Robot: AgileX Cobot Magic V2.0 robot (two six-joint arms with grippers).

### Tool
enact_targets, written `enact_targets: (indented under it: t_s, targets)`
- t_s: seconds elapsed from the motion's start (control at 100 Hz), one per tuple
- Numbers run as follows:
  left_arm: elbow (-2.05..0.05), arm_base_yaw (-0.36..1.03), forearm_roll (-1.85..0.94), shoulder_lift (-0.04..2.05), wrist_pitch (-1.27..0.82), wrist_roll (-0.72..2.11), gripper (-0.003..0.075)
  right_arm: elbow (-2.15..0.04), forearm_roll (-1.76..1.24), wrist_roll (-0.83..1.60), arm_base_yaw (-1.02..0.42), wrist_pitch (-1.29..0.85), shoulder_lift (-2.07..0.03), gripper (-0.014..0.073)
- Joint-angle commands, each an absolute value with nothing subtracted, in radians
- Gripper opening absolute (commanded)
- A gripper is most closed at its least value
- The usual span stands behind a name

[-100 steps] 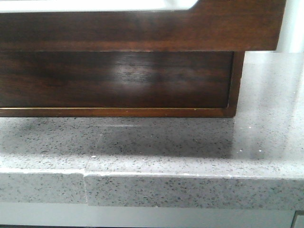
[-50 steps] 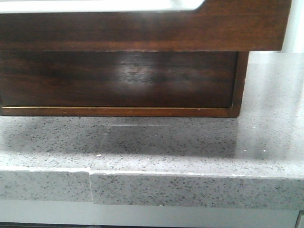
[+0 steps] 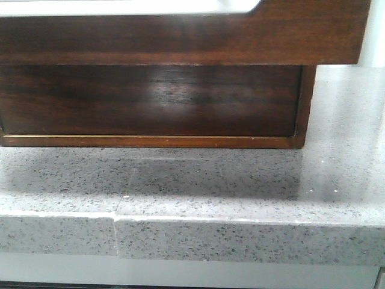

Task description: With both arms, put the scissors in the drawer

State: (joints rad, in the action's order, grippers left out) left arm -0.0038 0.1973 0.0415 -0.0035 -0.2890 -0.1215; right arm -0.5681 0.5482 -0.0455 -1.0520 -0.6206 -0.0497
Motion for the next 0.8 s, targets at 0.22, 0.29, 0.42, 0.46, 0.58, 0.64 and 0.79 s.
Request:
enact_targets:
  t_s: [0.22,0.29,0.42,0.46,0.58,0.64,0.79]
  targets:
    - [0.016,0.199,0.046,-0.033,-0.269,-0.138,-0.002,-0.587,0.578,-0.047,-1.054,-0.55,-0.064,-0.0046]
    - [0.016,0.199,0.046,-0.033,-0.269,-0.138,-0.002,-0.587,0.578,-0.047,-1.054,-0.55,-0.064,-0.0046]
    - [0.016,0.199,0.046,-0.033,-0.269,-0.138,-0.002,-0.587,0.578,-0.047,-1.054,-0.55,-0.064,-0.0046]
    - [0.016,0.199,0.046,-0.033,-0.269,-0.138,-0.002,-0.587,0.578,-0.047,-1.054,-0.55,-0.064,-0.0046]
    - [0.016,0.199,0.046,-0.033,-0.269,-0.138,-0.002,-0.587,0.578,-0.047,-1.054,-0.55,-0.064,-0.0046]
    - [0.016,0.199,0.046,-0.033,-0.269,-0.138,-0.002,-0.585,0.578,-0.047,-1.054,-0.55,-0.064,-0.0046]
    - [0.016,0.199,0.046,-0.033,-0.269,-0.138,-0.002,-0.554,0.614,-0.061,-1.006,-0.561,-0.064,-0.0046]
